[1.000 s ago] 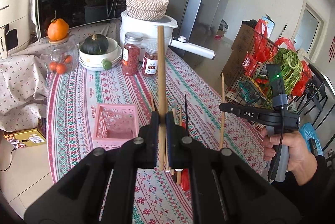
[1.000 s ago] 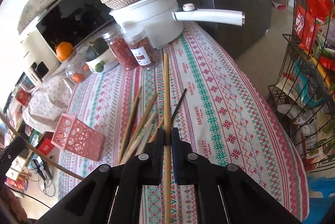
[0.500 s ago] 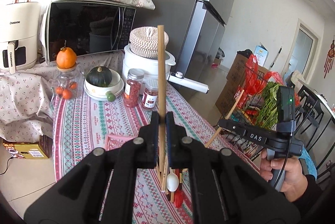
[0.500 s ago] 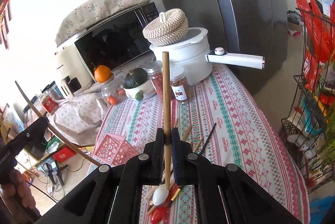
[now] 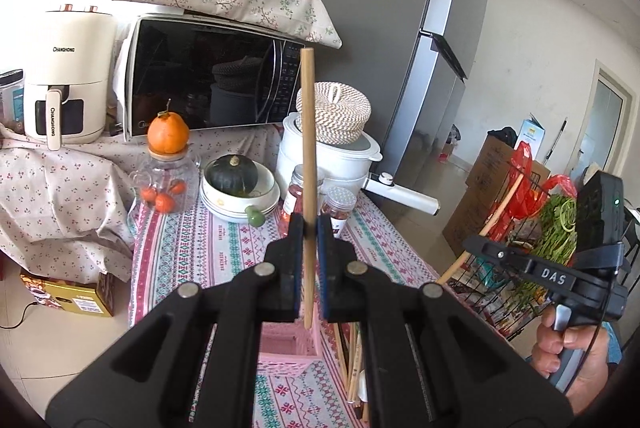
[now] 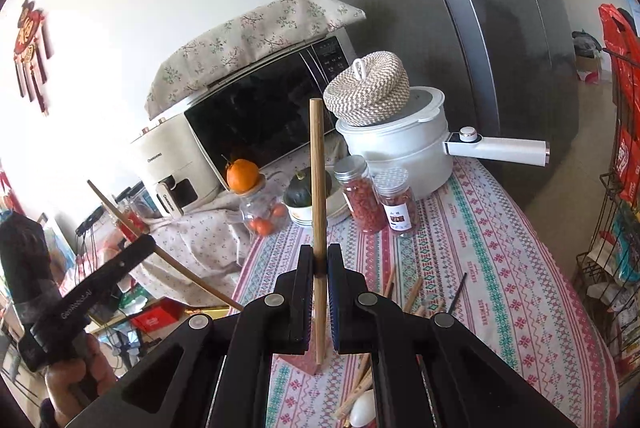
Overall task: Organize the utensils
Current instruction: 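Drop the chopstick into the pink basket with the left tool while the right tool drops its chopstick in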
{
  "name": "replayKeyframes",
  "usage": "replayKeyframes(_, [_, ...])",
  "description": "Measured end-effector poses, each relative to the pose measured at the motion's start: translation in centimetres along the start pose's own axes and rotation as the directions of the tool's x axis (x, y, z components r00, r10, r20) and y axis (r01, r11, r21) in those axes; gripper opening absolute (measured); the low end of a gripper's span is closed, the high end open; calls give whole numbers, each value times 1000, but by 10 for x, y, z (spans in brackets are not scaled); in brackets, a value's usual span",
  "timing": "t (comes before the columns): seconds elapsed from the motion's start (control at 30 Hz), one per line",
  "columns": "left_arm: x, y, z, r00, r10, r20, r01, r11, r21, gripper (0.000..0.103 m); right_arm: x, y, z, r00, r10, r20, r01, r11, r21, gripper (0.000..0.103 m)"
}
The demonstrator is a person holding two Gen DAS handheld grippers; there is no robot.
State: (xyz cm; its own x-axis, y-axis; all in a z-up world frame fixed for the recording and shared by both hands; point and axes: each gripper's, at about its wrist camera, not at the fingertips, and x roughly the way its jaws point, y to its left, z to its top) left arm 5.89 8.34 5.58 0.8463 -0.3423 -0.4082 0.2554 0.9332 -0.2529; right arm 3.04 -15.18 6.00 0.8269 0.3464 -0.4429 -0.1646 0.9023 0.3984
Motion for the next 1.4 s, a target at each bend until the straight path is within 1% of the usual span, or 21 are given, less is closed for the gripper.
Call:
replayKeyframes(0.13, [18,8,-6,998,56,-38,-55,998,17,8,0,7,4,999,26,21,-26,1000,10,6])
replayKeyframes(0.27, [42,18,-16,992,99,-83,-97,995,32,8,-1,16,8,998,49,44,-50,999,5,6])
replayKeyframes(0.47, [73,32,-32,981,97,-168,-96,995,14,8,9,26,9,996,78,50,-78,997,-12,6])
replayKeyframes(0.53, [79,33,-34,976,101,-192,-100,995,14,10,18,29,7,996,85,39,-84,996,-20,6])
replayKeyframes(0.57, [80,33,-35,974,104,-202,-105,994,9,18,22,31,7,996,87,33,-86,996,-24,6])
replayKeyframes(0.6, [80,33,-35,972,107,-210,-109,994,2,35,26,32,6,996,89,27,-88,996,-27,6])
replayKeyframes(0.63, [79,34,-34,970,114,-214,-117,993,-4,44,31,33,5,996,89,19,-88,996,-31,6])
replayKeyframes(0.67, [77,34,-33,970,119,-213,-124,992,-10,57,36,35,4,996,87,9,-86,996,-36,6])
replayKeyframes(0.7, [75,34,-32,969,123,-215,-129,992,-15,66,40,36,3,997,82,1,-82,996,-41,6])
replayKeyframes(0.73, [72,34,-32,967,126,-222,-133,991,-17,68,44,38,2,997,77,-7,-77,996,-46,6])
replayKeyframes(0.8, [69,37,-32,961,131,-242,-141,990,-22,78,51,38,1,997,69,-23,-71,996,-51,7])
replayKeyframes(0.87, [64,40,-34,954,147,-262,-160,987,-28,84,57,37,-1,997,62,-37,-64,997,-50,7])
replayKeyframes(1.03, [59,51,-45,929,165,-331,-187,982,-35,89,73,31,-4,995,55,-78,-57,998,-29,7])
replayKeyframes(1.1, [57,54,-50,919,180,-351,-202,979,-26,96,79,29,-5,994,54,-95,-56,998,-19,7])
replayKeyframes(1.23, [53,56,-58,904,207,-373,-227,974,-10,99,91,27,-9,990,45,-137,-47,999,-8,7])
replayKeyframes(1.4, [54,61,-61,895,220,-387,-245,969,-15,101,104,25,-13,984,31,-174,-31,1000,1,7])
